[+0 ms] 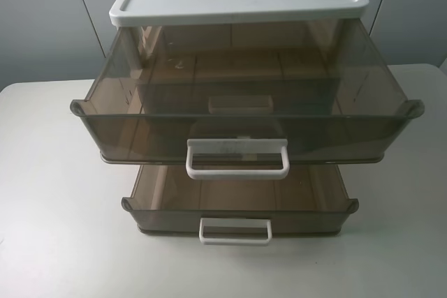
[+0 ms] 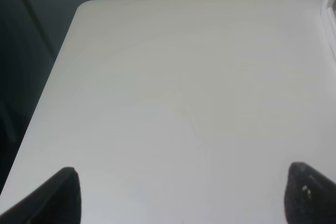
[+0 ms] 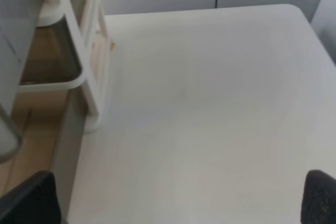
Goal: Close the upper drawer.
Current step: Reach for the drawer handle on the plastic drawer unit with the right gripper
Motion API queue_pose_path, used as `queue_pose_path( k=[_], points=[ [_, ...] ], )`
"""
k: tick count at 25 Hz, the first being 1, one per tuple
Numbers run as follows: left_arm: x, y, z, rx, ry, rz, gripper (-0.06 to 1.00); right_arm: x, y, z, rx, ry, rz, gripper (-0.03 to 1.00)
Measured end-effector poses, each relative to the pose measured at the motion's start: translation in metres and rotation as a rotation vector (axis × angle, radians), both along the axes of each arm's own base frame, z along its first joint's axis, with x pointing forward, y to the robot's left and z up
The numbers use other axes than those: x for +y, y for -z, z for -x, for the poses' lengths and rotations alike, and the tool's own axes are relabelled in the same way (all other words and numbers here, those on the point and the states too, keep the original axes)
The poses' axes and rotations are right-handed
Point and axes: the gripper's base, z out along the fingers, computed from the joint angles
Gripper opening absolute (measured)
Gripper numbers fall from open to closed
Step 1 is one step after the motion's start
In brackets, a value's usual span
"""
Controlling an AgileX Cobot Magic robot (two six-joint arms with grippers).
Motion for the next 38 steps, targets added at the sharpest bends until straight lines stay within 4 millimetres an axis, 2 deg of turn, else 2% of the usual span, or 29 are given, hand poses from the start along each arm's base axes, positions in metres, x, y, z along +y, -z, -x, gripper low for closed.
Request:
queue_pose_path(
  k=[12, 17, 19, 23, 28, 33, 38],
  points=[
    [0.000, 0.000, 0.000, 0.000, 0.000, 0.000, 0.74, 0.002, 0.000, 0.001, 0.012, -0.014, -0.009, 0.70],
    [0.000, 0.000, 0.000, 0.000, 0.000, 0.000, 0.74, 0.000, -0.019, 0.011, -0.008, 0.001, 0.021, 0.70],
    [0.000, 0.000, 0.000, 0.000, 0.000, 0.000, 0.74, -0.003, -0.027, 0.008, 0.041, 0.011, 0.061, 0.70],
    [0.000, 0.000, 0.000, 0.000, 0.000, 0.000, 0.74, -0.009, -0.043, -0.018, 0.160, -0.038, 0.116, 0.70],
    [0.000, 0.000, 0.000, 0.000, 0.000, 0.000, 0.74, -0.010, -0.065, -0.065, 0.279, -0.135, 0.232, 0.70],
    [0.000, 0.000, 0.000, 0.000, 0.000, 0.000, 0.74, 0.016, -0.090, -0.106, 0.256, -0.349, 0.259, 0.70],
    [0.000, 0.000, 0.000, 0.000, 0.000, 0.000, 0.74, 0.058, -0.096, -0.136, 0.267, -0.608, 0.286, 0.70]
  ],
)
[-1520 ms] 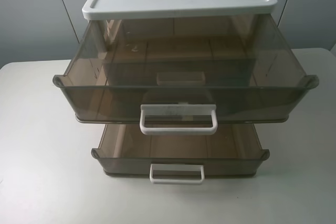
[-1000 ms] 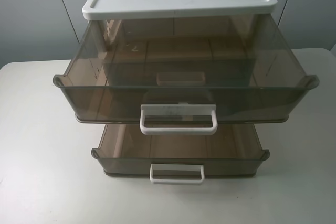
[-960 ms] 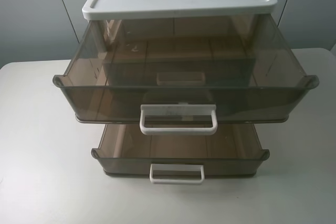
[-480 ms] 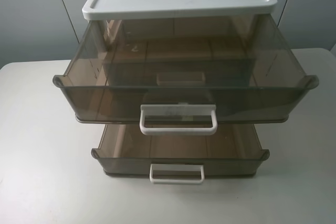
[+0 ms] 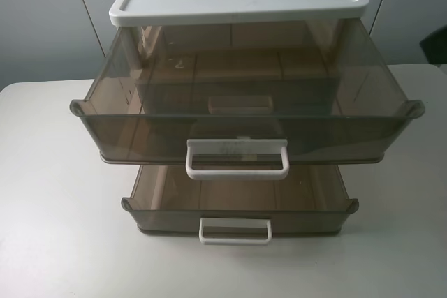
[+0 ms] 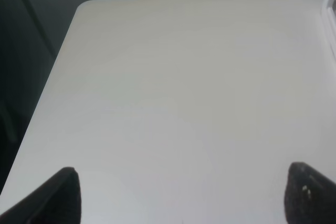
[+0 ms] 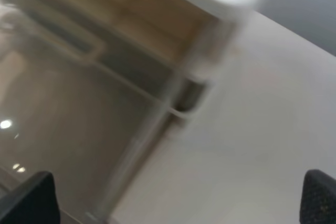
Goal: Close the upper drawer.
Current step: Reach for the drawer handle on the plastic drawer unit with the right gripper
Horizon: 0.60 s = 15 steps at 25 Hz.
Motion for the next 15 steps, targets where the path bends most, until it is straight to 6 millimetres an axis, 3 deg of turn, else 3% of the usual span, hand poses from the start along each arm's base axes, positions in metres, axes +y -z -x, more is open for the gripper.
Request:
queue_pose_path(
  k=[5, 10, 15],
  points=[
    [0.000, 0.000, 0.000, 0.000, 0.000, 0.000, 0.74, 0.048, -0.003, -0.004, 0.020, -0.302, 0.005, 0.70],
    [0.000, 0.000, 0.000, 0.000, 0.000, 0.000, 0.74, 0.090, -0.010, 0.009, 0.030, -0.595, -0.003, 0.70],
    [0.000, 0.000, 0.000, 0.000, 0.000, 0.000, 0.74, 0.120, 0.000, 0.023, 0.105, -0.774, -0.017, 0.70]
  ],
)
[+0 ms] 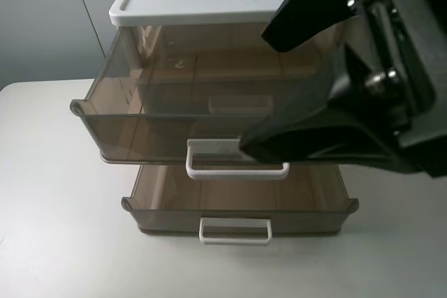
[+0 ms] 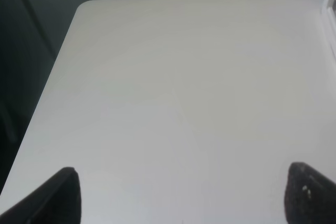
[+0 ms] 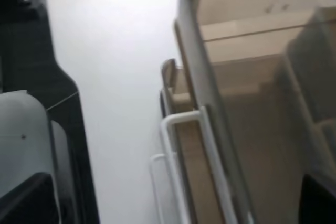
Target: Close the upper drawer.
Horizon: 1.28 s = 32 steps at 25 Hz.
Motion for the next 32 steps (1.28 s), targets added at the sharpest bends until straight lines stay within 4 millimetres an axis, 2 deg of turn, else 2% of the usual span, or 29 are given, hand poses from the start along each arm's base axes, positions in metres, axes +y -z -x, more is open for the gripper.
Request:
queue_pose_path(
  k=[7, 20, 27, 32],
  points=[
    [0.000, 0.000, 0.000, 0.000, 0.000, 0.000, 0.74, 0.025, 0.013, 0.006, 0.132, -0.082, -0.007, 0.70],
    [0.000, 0.000, 0.000, 0.000, 0.000, 0.000, 0.74, 0.050, 0.047, -0.004, 0.292, -0.091, 0.109, 0.70],
    [0.000, 0.000, 0.000, 0.000, 0.000, 0.000, 0.74, 0.054, 0.068, -0.019, 0.252, -0.029, 0.239, 0.70],
    [0.000, 0.000, 0.000, 0.000, 0.000, 0.000, 0.74, 0.051, 0.071, -0.028, 0.181, 0.044, 0.300, 0.70]
  ],
)
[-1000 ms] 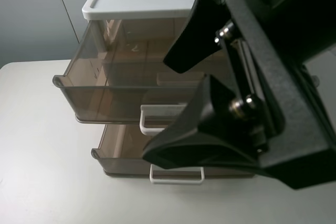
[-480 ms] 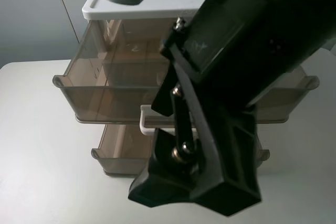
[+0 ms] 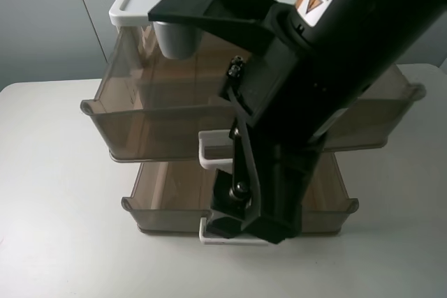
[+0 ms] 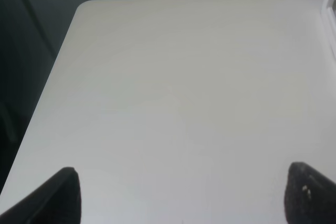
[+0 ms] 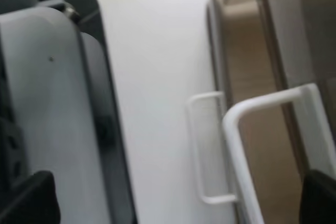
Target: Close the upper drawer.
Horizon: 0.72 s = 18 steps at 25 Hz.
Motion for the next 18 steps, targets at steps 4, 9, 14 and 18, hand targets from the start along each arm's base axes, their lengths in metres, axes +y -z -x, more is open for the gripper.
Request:
queue_pose_path(
  k=[4, 9, 14, 18],
  points=[
    [0.000, 0.000, 0.000, 0.000, 0.000, 0.000, 0.74, -0.001, 0.001, -0.013, -0.124, 0.041, 0.029, 0.70],
    [0.000, 0.000, 0.000, 0.000, 0.000, 0.000, 0.74, -0.001, -0.002, -0.024, -0.247, 0.061, 0.015, 0.70],
    [0.000, 0.000, 0.000, 0.000, 0.000, 0.000, 0.74, 0.000, -0.004, -0.032, -0.337, 0.078, 0.012, 0.70],
    [0.000, 0.000, 0.000, 0.000, 0.000, 0.000, 0.74, 0.000, -0.012, -0.032, -0.331, 0.100, 0.003, 0.70]
  ],
)
